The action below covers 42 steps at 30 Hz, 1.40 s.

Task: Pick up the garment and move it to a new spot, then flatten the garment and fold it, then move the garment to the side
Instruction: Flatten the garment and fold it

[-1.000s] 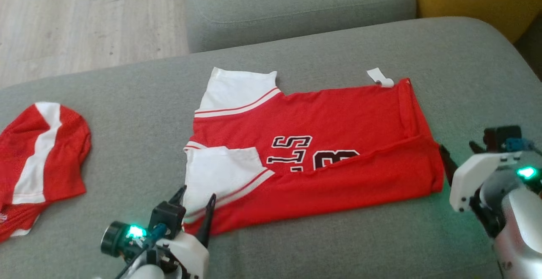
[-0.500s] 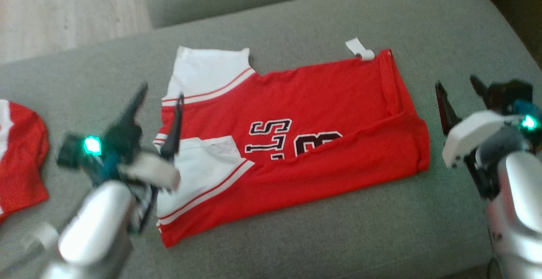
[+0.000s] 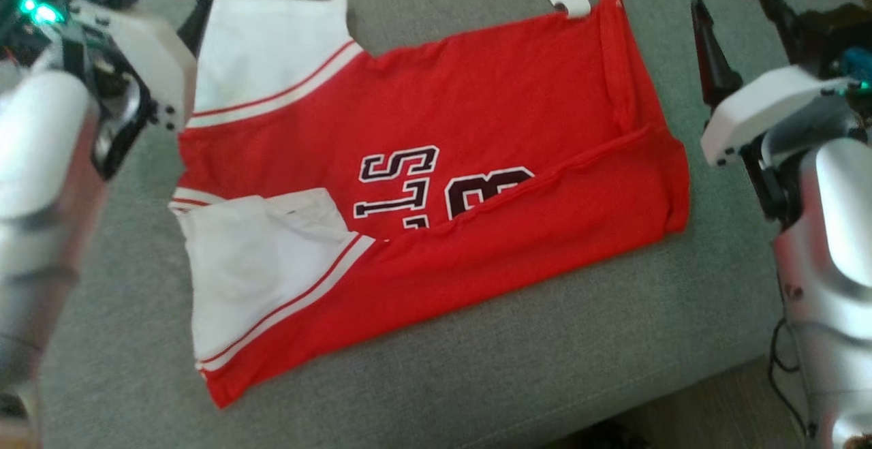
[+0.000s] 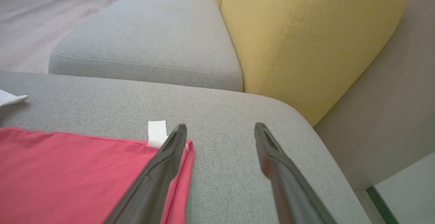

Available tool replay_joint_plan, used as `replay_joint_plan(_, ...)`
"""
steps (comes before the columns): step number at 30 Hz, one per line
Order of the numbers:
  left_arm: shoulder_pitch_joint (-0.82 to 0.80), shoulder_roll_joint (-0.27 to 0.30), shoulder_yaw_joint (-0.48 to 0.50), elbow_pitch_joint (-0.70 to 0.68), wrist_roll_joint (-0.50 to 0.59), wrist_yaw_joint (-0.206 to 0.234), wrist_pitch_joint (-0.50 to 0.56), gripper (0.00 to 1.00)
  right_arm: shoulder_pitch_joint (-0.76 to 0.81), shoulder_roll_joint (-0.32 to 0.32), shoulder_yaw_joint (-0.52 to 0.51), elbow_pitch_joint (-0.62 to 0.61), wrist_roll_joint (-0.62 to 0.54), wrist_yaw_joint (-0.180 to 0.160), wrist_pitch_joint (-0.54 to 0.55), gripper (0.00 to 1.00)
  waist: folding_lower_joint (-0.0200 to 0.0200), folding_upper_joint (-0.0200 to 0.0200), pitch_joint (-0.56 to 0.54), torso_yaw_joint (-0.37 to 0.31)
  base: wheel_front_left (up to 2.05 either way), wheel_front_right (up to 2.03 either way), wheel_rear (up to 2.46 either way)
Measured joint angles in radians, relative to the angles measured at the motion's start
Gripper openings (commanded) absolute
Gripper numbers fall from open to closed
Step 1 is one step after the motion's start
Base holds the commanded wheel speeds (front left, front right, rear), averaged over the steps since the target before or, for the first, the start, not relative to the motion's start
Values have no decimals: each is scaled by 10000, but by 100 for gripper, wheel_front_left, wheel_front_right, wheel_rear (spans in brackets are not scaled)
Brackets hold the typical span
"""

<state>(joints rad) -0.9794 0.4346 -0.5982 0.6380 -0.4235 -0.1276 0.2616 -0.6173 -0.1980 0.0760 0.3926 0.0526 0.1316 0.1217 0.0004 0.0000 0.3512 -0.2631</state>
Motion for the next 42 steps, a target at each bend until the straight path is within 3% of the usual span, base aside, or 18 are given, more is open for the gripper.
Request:
replay_joint_plan(7,-1165,803,-1912,414,-1421,-48,1365,100,-731,144,274,197,4,0,-221,100,-2,0,819,-410,0,0,0)
replay_joint_plan(12,-1633,1191,-2504,1070,-1839,-48,1544,100,-997,244,424,288,6,0,-343,100,-3,0,1245,-631,0,0,0)
replay_joint_plan(30,-2546,1312,-4274,1243,-3831,-46,1708,100,-1362,278,416,460,176,0,-437,100,-4,0,1727,-918,0,0,0)
replay_joint_plan(31,-2617,1331,-4401,1208,-3963,-44,1847,35,-1388,278,414,460,176,0,-437,100,-4,0,1734,-917,0,0,0)
replay_joint_plan(32,-2691,1360,-4533,1131,-4094,-46,2006,0,-1403,278,414,460,176,0,-437,100,-4,0,1738,-913,0,0,0)
replay_joint_plan(36,-2764,1390,-4934,909,-4529,-48,2186,0,-1412,272,385,539,174,0,-437,100,-4,0,1722,-867,0,0,0)
replay_joint_plan(42,-2716,1329,-5089,1214,-4711,-48,1216,0,-1438,194,345,702,161,0,-433,100,-4,0,1541,-660,0,0,0)
